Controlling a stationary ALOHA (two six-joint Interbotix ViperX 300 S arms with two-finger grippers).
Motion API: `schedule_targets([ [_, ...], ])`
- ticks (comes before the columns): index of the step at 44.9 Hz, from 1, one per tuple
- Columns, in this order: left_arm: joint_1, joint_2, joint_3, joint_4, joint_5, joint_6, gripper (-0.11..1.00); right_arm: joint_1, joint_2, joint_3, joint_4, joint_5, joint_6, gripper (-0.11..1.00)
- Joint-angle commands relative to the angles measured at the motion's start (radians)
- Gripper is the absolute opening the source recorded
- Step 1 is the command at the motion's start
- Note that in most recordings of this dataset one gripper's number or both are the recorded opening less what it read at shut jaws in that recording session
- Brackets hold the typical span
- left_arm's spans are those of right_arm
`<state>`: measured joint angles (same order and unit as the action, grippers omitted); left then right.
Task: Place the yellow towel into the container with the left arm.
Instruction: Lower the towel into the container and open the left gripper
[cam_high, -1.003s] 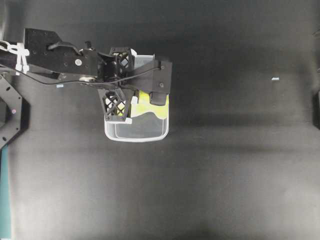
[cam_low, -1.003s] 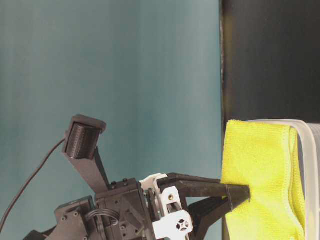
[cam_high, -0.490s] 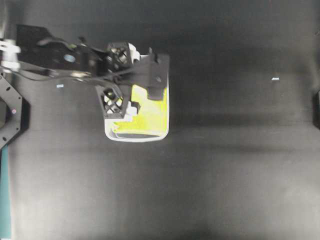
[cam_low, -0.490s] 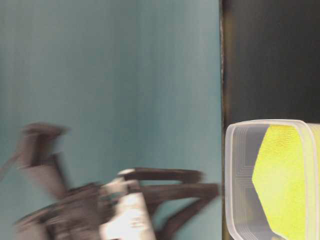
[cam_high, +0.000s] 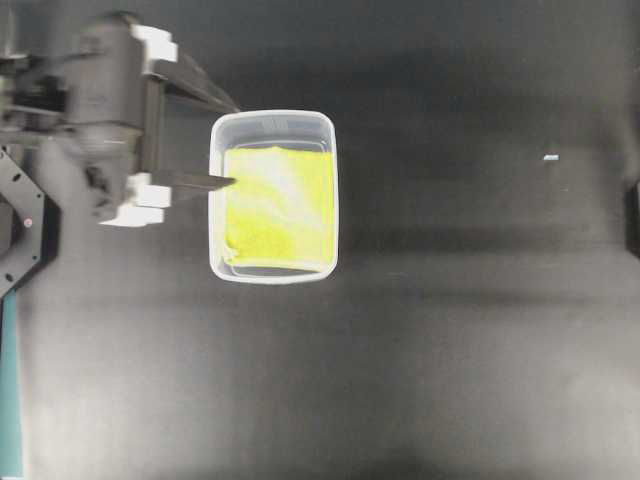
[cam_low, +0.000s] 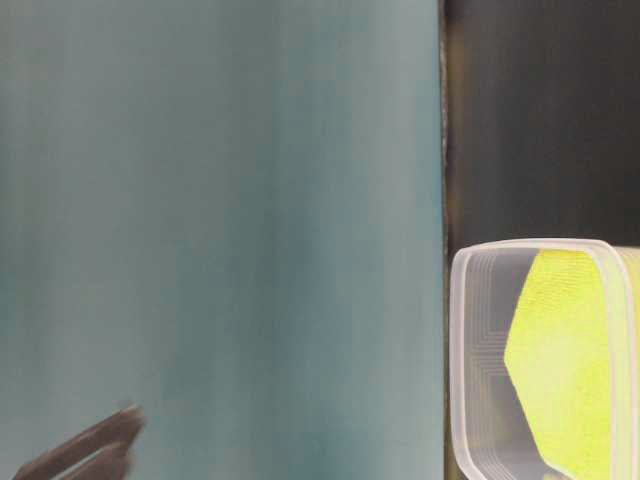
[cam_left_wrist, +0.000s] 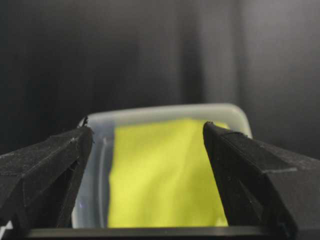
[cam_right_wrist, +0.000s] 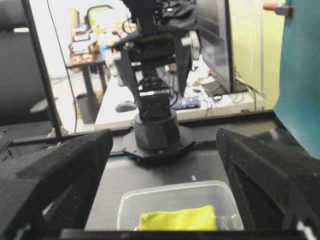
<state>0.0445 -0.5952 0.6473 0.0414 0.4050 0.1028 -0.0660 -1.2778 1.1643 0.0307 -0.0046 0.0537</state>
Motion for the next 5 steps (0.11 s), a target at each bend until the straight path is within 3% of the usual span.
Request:
schedule_targets([
  [1,0.005,-0.107,0.055,0.002,-0.083,-0.005,0.85,0.002,0.005,-0.008,0.005,-0.005,0.002,0.81],
  [5,0.005,-0.167,0.091,0.003,-0.112,-0.025,0.85,0.002,0.005,-0.008,0.003,-0.003,0.002,0.81],
])
